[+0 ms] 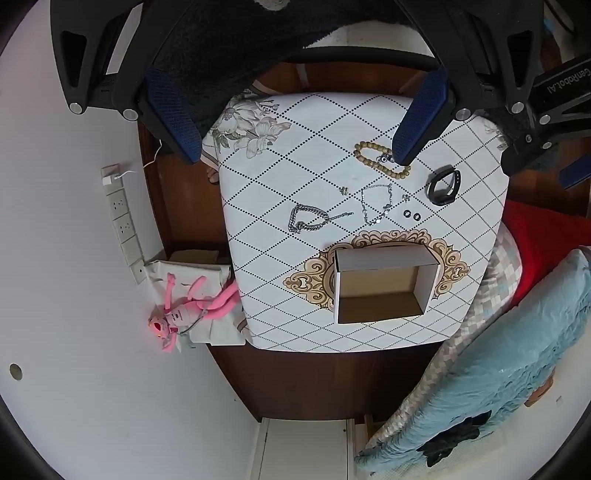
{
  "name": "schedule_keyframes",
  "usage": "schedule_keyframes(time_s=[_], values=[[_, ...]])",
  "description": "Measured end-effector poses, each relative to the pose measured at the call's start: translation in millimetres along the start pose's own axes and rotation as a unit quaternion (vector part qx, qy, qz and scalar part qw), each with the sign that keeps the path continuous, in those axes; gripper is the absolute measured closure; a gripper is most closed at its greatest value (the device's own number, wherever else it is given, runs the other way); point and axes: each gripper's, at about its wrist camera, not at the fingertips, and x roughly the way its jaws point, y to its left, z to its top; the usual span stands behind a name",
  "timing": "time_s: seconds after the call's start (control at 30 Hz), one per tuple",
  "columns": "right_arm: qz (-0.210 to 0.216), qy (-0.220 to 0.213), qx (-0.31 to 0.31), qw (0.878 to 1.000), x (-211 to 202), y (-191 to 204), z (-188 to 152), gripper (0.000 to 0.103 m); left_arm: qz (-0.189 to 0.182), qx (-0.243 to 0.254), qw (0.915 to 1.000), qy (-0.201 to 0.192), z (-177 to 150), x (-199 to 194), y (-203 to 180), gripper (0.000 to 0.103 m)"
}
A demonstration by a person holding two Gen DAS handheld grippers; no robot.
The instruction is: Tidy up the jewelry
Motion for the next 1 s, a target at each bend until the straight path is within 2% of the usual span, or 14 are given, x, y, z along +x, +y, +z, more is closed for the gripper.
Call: schedule_keyframes(time_s=[1.0], values=[[-0.003,0.003,0.016,1.000,4.0,-7.5,0.9,0.000,-0.007,0.008,0.9999,-0.006,3.6,-2.4,0.4,0.000]])
